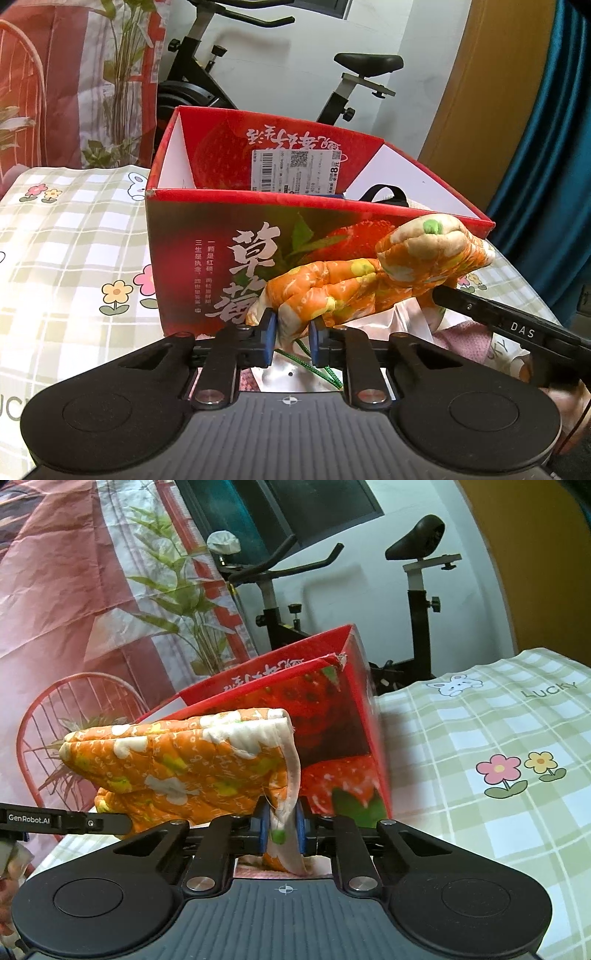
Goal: Organize soft objects
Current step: 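Lift the orange mitt with both tools and carry it over the box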
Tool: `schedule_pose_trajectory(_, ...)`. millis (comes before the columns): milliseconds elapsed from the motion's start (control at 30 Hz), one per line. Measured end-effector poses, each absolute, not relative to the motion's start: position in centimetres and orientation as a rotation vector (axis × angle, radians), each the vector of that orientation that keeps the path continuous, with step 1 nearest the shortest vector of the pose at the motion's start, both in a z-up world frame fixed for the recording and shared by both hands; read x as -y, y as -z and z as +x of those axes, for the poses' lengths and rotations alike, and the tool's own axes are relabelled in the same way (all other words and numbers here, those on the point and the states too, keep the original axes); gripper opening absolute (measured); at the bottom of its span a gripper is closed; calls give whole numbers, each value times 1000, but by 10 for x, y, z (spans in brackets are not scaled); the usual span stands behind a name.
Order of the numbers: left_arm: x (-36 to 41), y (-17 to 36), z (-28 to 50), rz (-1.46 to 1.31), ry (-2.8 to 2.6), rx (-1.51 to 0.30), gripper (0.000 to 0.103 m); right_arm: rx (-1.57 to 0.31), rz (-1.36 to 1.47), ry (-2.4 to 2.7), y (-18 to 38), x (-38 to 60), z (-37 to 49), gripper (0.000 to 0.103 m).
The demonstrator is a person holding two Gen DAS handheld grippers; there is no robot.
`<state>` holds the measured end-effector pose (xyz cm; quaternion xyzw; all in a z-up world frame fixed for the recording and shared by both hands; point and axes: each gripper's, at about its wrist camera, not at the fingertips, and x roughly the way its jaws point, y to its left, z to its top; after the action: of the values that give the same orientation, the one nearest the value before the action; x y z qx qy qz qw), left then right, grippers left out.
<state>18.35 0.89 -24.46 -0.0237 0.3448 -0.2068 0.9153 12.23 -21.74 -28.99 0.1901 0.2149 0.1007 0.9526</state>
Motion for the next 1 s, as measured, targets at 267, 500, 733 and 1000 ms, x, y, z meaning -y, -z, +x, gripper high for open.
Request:
schedule_pose_trajectory(267, -7, 243, 181, -52, 428, -706, 19, -430, 393, -208, 290, 219, 120, 12)
schedule_pose_trajectory(500, -7, 237, 179, -53, 444, -686, 17, -411, 376, -197, 281, 215, 115, 10)
schedule_pose_trajectory(733, -10, 226, 174, -66, 469, -651, 15, -394, 331, -239, 250, 217, 112, 10)
schedule_pose_trajectory(1000, -12, 210, 166, -87, 499, -603, 15, -401, 281, -266, 213, 218, 112, 9)
